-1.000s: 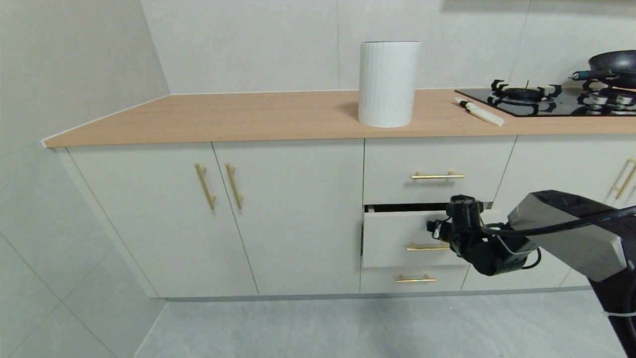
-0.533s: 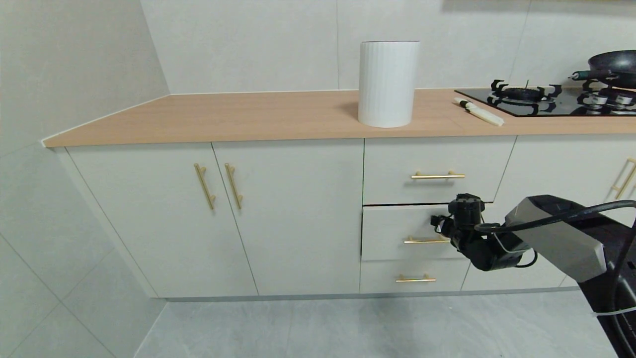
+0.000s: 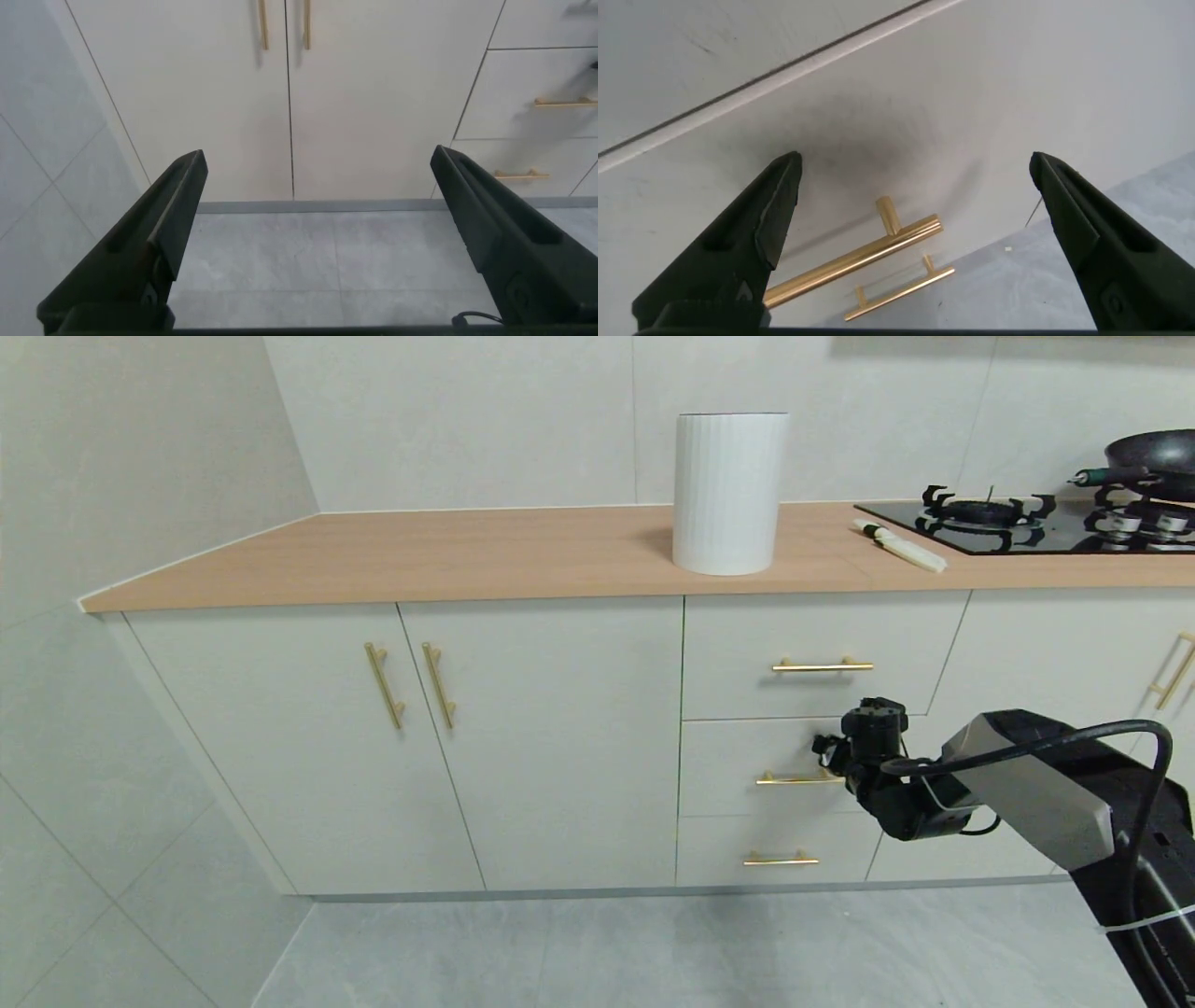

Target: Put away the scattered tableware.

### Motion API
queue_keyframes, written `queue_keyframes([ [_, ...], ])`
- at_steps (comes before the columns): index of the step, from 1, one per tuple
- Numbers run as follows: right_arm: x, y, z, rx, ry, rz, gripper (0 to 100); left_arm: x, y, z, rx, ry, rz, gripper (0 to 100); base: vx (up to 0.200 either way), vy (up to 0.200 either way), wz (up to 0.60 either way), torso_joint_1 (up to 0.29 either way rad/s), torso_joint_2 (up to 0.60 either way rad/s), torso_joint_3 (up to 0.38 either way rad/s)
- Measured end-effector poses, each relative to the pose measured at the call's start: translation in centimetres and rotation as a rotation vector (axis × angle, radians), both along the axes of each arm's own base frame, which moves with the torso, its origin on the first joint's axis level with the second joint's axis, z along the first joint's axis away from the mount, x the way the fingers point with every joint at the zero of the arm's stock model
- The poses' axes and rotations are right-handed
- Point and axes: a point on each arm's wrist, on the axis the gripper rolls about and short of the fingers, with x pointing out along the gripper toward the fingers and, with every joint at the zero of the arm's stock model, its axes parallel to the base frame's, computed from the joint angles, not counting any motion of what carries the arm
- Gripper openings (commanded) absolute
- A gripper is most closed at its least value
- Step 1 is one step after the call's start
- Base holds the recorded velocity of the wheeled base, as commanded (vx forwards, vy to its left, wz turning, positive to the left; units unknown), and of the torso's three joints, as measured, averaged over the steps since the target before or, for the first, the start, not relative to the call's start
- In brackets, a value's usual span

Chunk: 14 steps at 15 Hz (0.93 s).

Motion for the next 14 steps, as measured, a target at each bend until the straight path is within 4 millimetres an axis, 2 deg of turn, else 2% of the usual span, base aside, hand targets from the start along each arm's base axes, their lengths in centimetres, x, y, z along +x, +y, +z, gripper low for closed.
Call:
queue_keyframes([
  [3,-0.1,0.0,0.2,0.005,-0.004,-0.004,100,0.0,0.0,0.0,0.0,0.0,0.001,100,0.0,0.0,0.0,0.0,0.0,0.0],
  [6,-2.3,-0.1,1.8,0.003,0.036,-0.001,100,0.0,0.0,0.0,0.0,0.0,0.0,100,0.0,0.0,0.0,0.0,0.0,0.0],
  [8,-5.1,0.1,4.7,0.006,0.056,0.031,100,0.0,0.0,0.0,0.0,0.0,0.0,100,0.0,0.0,0.0,0.0,0.0,0.0],
  [11,-10.5,0.0,11.4,0.008,0.014,0.089,100,0.0,0.0,0.0,0.0,0.0,0.0,100,0.0,0.0,0.0,0.0,0.0,0.0],
  [14,-18.7,-0.6,17.4,-0.05,-0.044,0.141,100,0.0,0.0,0.0,0.0,0.0,0.0,100,0.0,0.0,0.0,0.0,0.0,0.0],
])
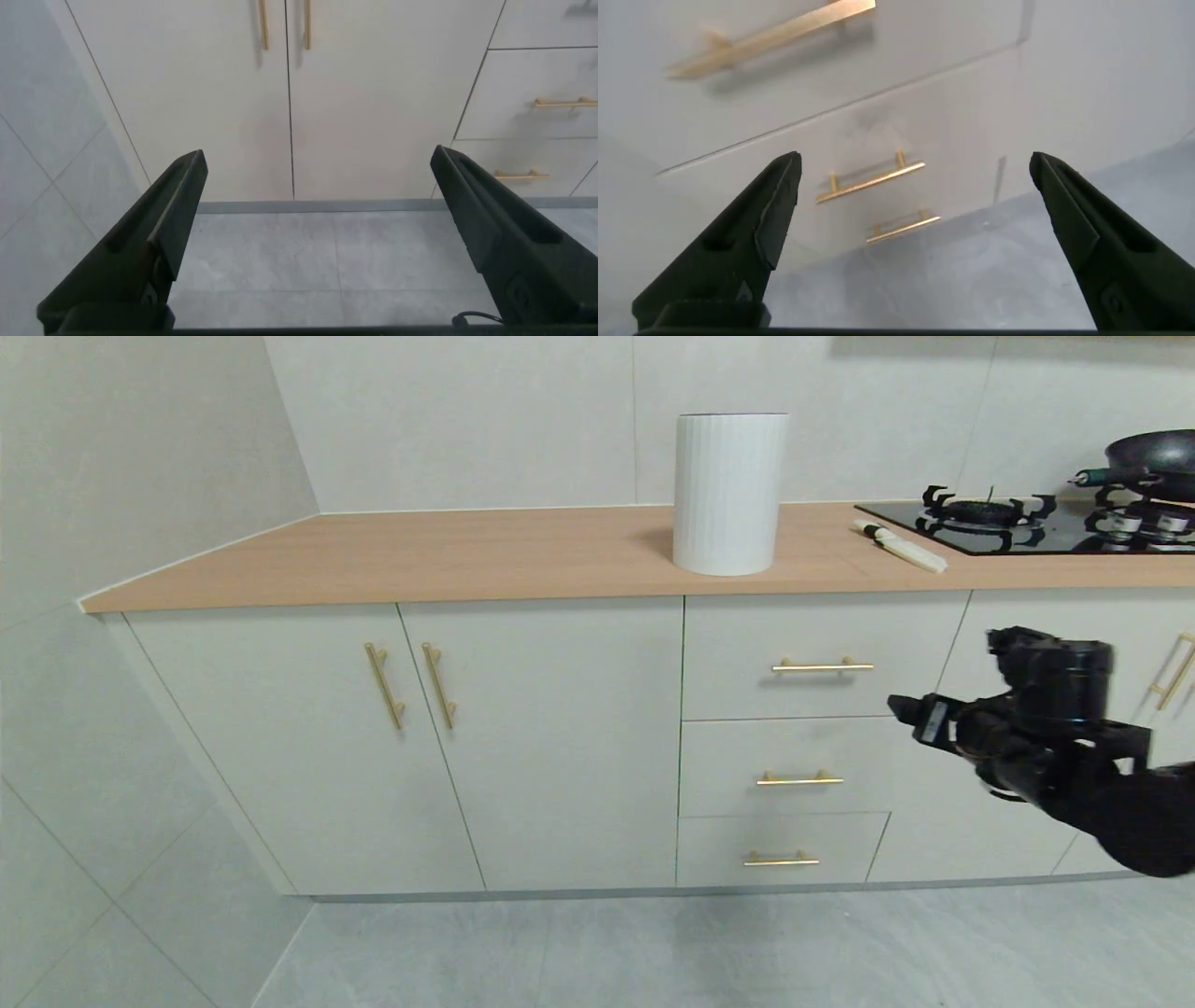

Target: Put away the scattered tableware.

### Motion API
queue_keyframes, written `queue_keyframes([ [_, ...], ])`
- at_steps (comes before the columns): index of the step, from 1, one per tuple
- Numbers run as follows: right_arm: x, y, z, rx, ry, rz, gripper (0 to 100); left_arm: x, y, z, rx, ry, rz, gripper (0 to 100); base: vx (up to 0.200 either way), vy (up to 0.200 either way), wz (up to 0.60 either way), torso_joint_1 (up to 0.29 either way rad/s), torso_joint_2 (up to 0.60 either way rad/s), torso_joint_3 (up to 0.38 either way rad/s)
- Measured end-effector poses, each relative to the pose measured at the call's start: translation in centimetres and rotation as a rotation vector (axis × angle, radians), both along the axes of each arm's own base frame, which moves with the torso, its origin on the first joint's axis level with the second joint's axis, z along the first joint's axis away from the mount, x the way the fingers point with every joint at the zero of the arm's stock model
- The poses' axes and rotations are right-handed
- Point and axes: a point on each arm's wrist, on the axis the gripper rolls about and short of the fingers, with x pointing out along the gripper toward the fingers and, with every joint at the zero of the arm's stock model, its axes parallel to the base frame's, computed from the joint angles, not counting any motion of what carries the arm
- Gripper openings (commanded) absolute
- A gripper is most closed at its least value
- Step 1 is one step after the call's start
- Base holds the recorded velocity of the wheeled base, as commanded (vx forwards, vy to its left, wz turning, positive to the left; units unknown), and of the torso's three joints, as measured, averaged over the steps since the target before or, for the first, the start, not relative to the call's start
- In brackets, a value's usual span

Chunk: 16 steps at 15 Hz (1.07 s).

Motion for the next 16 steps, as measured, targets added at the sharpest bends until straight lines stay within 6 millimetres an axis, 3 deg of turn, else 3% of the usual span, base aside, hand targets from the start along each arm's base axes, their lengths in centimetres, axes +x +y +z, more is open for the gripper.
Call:
queue_keyframes([
  [3,-9.5,-1.5,3.9,-0.099,-0.094,0.028,100,0.0,0.0,0.0,0.0,0.0,0.0,100,0.0,0.0,0.0,0.0,0.0,0.0],
  [6,-17.6,-3.2,5.3,-0.206,-0.159,0.0,100,0.0,0.0,0.0,0.0,0.0,0.0,100,0.0,0.0,0.0,0.0,0.0,0.0],
  [11,-28.7,-6.2,4.1,-0.314,-0.106,-0.127,100,0.0,0.0,0.0,0.0,0.0,0.0,100,0.0,0.0,0.0,0.0,0.0,0.0],
  [16,-36.2,-6.7,1.5,-0.396,-0.198,-0.257,100,0.0,0.0,0.0,0.0,0.0,-0.001,100,0.0,0.0,0.0,0.0,0.0,0.0],
])
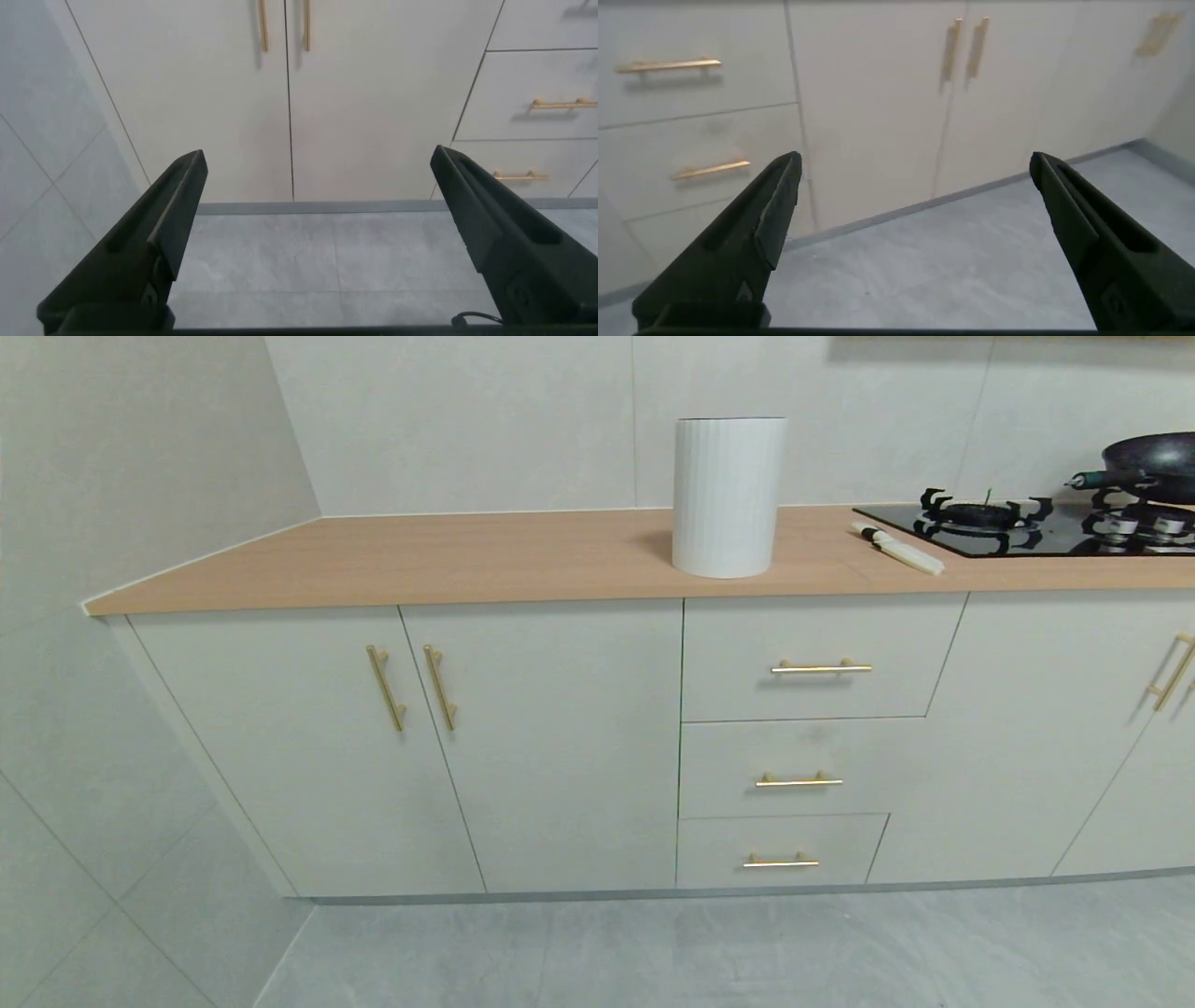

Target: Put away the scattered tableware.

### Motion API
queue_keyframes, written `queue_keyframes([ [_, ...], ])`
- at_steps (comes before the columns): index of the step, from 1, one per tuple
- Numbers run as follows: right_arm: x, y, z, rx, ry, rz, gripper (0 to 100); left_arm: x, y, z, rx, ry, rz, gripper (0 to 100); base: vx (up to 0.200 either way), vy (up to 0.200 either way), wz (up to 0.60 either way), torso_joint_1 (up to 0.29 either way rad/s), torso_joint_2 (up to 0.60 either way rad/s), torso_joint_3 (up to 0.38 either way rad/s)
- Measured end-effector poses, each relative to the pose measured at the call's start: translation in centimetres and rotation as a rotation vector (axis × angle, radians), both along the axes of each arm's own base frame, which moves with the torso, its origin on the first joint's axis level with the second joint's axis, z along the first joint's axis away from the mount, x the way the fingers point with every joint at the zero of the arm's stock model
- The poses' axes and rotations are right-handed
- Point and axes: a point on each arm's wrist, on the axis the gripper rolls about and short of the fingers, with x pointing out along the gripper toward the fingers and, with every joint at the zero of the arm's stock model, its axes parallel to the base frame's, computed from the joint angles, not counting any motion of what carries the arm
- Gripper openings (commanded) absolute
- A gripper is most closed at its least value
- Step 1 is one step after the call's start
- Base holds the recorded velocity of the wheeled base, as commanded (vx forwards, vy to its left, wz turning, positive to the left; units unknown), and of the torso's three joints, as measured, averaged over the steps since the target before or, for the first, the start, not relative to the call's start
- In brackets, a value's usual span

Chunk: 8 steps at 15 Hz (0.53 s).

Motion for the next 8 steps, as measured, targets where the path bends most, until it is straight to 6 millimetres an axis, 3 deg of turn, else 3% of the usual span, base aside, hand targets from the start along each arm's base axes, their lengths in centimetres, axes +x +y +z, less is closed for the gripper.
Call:
queue_keyframes([
  [4,-1.0,0.4,-1.6,0.06,-0.097,0.102,100,0.0,0.0,0.0,0.0,0.0,0.0,100,0.0,0.0,0.0,0.0,0.0,0.0],
  [8,1.1,1.2,-4.7,0.083,-0.118,0.452,100,0.0,0.0,0.0,0.0,0.0,0.0,100,0.0,0.0,0.0,0.0,0.0,0.0],
])
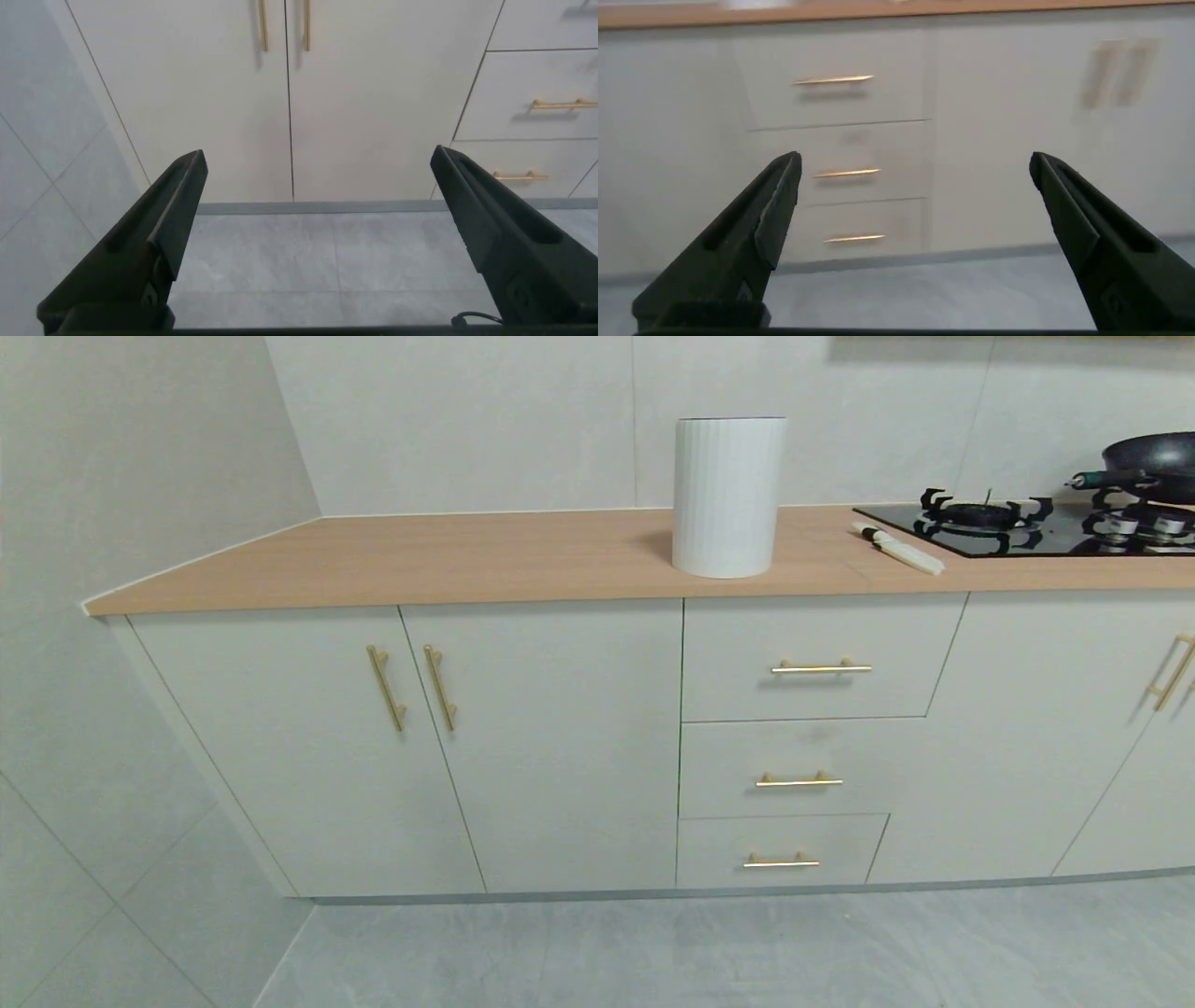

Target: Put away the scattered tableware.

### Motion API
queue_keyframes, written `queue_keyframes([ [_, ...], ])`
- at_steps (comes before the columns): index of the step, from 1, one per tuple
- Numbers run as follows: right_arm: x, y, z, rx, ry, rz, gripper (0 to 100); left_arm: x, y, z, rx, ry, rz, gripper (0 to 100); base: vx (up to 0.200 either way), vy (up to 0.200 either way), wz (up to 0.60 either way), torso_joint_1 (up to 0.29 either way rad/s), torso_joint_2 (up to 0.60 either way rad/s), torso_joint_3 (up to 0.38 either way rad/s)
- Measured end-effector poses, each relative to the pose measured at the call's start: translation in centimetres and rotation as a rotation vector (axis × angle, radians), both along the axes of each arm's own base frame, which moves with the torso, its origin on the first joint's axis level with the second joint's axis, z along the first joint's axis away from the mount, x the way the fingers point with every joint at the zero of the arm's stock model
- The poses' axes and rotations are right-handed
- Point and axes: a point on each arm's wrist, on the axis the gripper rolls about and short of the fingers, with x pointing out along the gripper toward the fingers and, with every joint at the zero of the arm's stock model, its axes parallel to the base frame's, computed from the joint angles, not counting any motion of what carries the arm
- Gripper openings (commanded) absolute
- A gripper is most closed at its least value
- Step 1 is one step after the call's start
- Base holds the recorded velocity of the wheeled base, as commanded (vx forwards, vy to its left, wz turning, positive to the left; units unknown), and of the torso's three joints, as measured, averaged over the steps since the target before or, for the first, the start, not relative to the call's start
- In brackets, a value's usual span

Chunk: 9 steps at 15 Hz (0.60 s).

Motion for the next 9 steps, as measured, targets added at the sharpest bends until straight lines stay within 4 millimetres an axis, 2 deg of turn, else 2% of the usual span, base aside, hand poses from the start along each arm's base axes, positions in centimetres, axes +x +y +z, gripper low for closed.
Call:
queue_keyframes([
  [4,1.2,0.1,-3.5,-0.009,0.129,0.043,100,0.0,0.0,0.0,0.001,0.0,0.0,100,0.0,0.0,0.0,0.0,0.0,0.0],
  [9,1.3,0.1,-3.8,-0.021,0.134,0.046,100,0.0,0.0,0.0,0.0,0.0,0.0,100,0.0,0.0,0.0,0.0,0.0,0.0],
])
